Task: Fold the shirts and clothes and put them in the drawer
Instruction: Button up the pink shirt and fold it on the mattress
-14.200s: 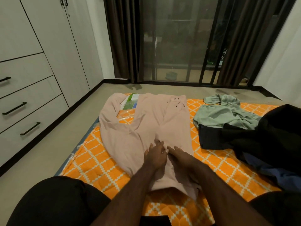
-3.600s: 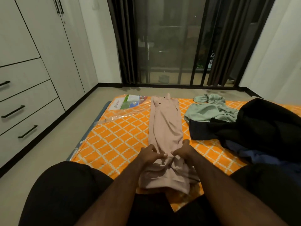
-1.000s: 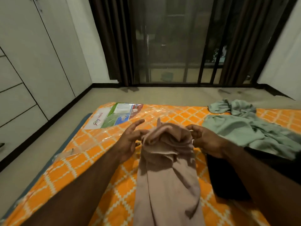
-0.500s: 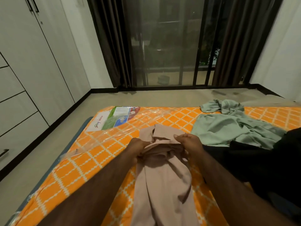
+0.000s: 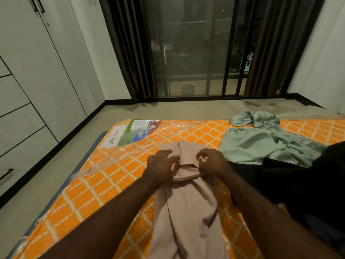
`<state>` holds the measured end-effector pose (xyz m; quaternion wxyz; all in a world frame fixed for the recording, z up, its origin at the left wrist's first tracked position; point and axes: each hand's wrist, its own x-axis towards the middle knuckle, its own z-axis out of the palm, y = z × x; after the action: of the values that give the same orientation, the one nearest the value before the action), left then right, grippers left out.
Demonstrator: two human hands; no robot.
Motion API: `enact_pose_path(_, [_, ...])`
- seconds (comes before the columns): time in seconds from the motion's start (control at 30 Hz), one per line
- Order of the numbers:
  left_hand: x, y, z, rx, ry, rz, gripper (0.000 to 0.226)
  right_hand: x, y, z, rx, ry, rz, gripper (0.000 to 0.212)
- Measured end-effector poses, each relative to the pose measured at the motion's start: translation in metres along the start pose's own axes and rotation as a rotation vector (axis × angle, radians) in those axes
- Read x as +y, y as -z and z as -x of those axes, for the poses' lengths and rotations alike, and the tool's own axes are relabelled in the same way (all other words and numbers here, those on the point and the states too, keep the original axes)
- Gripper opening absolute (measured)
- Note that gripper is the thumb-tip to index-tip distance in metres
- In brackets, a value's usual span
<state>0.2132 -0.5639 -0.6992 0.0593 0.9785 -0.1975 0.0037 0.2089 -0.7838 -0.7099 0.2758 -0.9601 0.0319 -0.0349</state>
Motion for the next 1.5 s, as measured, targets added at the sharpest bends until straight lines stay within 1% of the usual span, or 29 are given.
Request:
enact_pose_path(0.03, [0.004,-0.001,0.0,-0.002,-0.095,0.026,0.055,-0.006,0.001,0.002,0.015,0.073,-0.038,0.032])
enact_pose_path(0.07, [0.006,-0.002,0.0,-0.014,-0.152,0.058,0.053,-0.011,0.002,0.002,0.006,0.135,-0.064,0.034])
enact_pose_path(0.17, [0.011,-0.003,0.002,-0.069,-0.177,0.251,0.054,-0.018,-0.002,0.002,-0.111,0.259,-0.038,0.047])
enact_pose_path(0.2, [0.011,-0.005,0.003,-0.09,-0.18,0.301,0.056,-0.017,-0.005,0.003,-0.138,0.28,-0.007,0.049])
enact_pose_path(0.23, [0.011,-0.008,0.003,-0.115,-0.171,0.318,0.058,-0.014,-0.008,0.004,-0.142,0.285,0.018,0.048])
enact_pose_path(0.33, [0.002,-0.023,0.001,-0.172,-0.117,0.355,0.055,-0.005,-0.009,0.005,-0.069,0.243,0.029,0.03])
enact_pose_path(0.37, [0.0,-0.027,0.002,-0.188,-0.093,0.375,0.054,-0.004,-0.008,0.006,-0.029,0.225,0.051,0.028])
enact_pose_path(0.43, [-0.002,-0.038,0.006,-0.199,-0.066,0.369,0.059,-0.003,-0.007,0.005,0.074,0.178,0.058,0.029])
enact_pose_path(0.5, [-0.001,-0.045,0.01,-0.17,-0.064,0.304,0.069,-0.003,-0.006,0.003,0.159,0.122,-0.013,0.024])
enact_pose_path(0.57, [0.003,-0.049,0.013,-0.11,-0.087,0.251,0.074,-0.007,-0.004,0.001,0.191,0.098,-0.101,0.019])
enact_pose_path(0.7, [0.011,-0.048,0.018,-0.076,-0.171,0.174,0.071,-0.021,-0.001,0.005,0.25,0.124,-0.244,0.016])
enact_pose_path(0.73, [0.012,-0.049,0.018,-0.087,-0.173,0.16,0.071,-0.023,-0.001,0.007,0.236,0.133,-0.246,0.016])
enact_pose_path(0.77, [0.013,-0.05,0.017,-0.095,-0.176,0.147,0.071,-0.024,-0.003,0.008,0.173,0.145,-0.215,0.016])
enact_pose_path(0.87, [0.012,-0.051,0.014,-0.097,-0.222,0.129,0.066,-0.019,-0.014,0.012,-0.172,0.22,0.007,0.021])
enact_pose_path(0.9, [0.011,-0.049,0.014,-0.123,-0.234,0.118,0.063,-0.017,-0.018,0.015,-0.236,0.246,0.056,0.024])
enact_pose_path(0.97, [0.008,-0.046,0.018,-0.147,-0.24,0.127,0.058,-0.016,-0.021,0.019,-0.271,0.27,0.081,0.029])
enact_pose_path(1.03, [0.004,-0.041,0.027,-0.131,-0.236,0.159,0.055,-0.017,-0.021,0.023,-0.282,0.257,0.128,0.034])
enact_pose_path(1.1, [-0.002,-0.037,0.038,-0.127,-0.232,0.156,0.053,-0.017,-0.021,0.027,-0.272,0.257,0.21,0.037])
enact_pose_path(1.17, [-0.009,-0.035,0.052,-0.139,-0.207,0.133,0.055,-0.019,-0.021,0.036,-0.279,0.306,0.359,0.042])
enact_pose_path(1.23, [-0.018,-0.036,0.067,-0.169,-0.167,0.13,0.06,-0.02,-0.025,0.052,-0.289,0.381,0.505,0.052])
enact_pose_path(1.3, [-0.022,-0.037,0.089,-0.217,-0.151,0.12,0.064,-0.026,-0.027,0.076,-0.371,0.385,0.588,0.069])
enact_pose_path(1.37, [-0.024,-0.038,0.11,-0.274,-0.168,0.066,0.065,-0.025,-0.033,0.093,-0.47,0.368,0.621,0.102])
enact_pose_path(1.43, [-0.027,-0.034,0.126,-0.342,-0.185,0.042,0.067,-0.023,-0.035,0.105,-0.519,0.333,0.614,0.128])
enact_pose_path(1.47, [-0.029,-0.029,0.131,-0.379,-0.192,0.064,0.07,-0.024,-0.032,0.11,-0.551,0.347,0.629,0.13])
enact_pose_path(1.5, [-0.028,-0.023,0.139,-0.411,-0.179,0.117,0.073,-0.025,-0.03,0.119,-0.577,0.377,0.611,0.123])
